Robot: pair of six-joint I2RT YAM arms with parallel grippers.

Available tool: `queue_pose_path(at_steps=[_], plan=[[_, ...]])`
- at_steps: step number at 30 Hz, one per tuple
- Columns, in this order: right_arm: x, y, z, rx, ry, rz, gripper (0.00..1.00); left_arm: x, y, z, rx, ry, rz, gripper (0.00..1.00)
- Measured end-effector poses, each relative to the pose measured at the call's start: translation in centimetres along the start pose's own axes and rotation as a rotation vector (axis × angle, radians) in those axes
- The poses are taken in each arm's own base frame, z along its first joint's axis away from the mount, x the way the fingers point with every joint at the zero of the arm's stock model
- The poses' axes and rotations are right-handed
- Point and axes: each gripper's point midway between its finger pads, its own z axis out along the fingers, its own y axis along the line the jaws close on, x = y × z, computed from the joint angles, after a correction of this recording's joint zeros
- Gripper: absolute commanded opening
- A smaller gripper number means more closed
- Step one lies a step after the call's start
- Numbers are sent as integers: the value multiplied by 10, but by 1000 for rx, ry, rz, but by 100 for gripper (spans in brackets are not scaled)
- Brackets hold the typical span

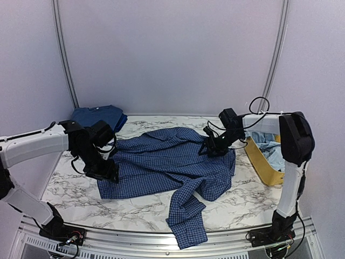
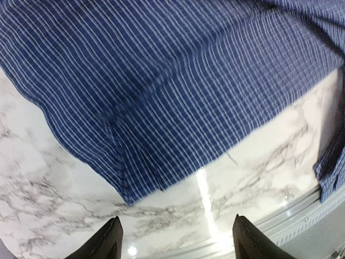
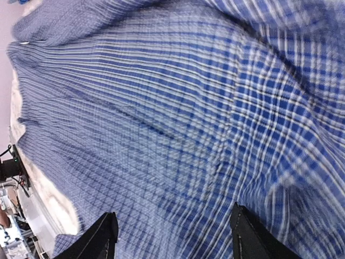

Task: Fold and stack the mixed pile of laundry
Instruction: Flatten out the crumpled T-shirt at the center of the board.

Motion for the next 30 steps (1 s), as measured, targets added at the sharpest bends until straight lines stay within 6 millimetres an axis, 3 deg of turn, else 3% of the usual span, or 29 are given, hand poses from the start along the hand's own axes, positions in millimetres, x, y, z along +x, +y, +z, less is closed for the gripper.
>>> queue_pose_path(at_steps=[2, 4, 6, 9, 11, 17, 21, 24, 27, 30], plan=[[-5, 16, -22, -6, -37, -39, 69, -27, 13, -3, -10, -57, -63, 78], [-9, 38, -48, -19, -83, -91, 69, -41, 28, 2, -35, -71, -98, 78], [-7, 63, -76, -31, -123, -155, 69, -44, 38, 14, -62, -45, -101, 77], [8, 87, -97, -35, -128, -205, 69, -45, 40, 33, -81, 7, -61, 75], [29, 90, -98, -36, -102, -185, 72, -46, 39, 42, -82, 31, -35, 73], [121, 71, -96, -4, 39, 10, 77, -61, 35, 65, -70, 49, 53, 60], [141, 82, -106, -14, 33, 6, 76, -57, 31, 78, -50, 89, 96, 24], [154, 104, -100, -39, 66, -53, 77, -53, 27, 83, -29, 110, 122, 0], [181, 132, -80, -67, 137, -139, 77, -52, 23, 83, -9, 111, 126, 0], [213, 143, -60, -73, 202, -191, 77, -54, 24, 82, 2, 108, 110, 0]])
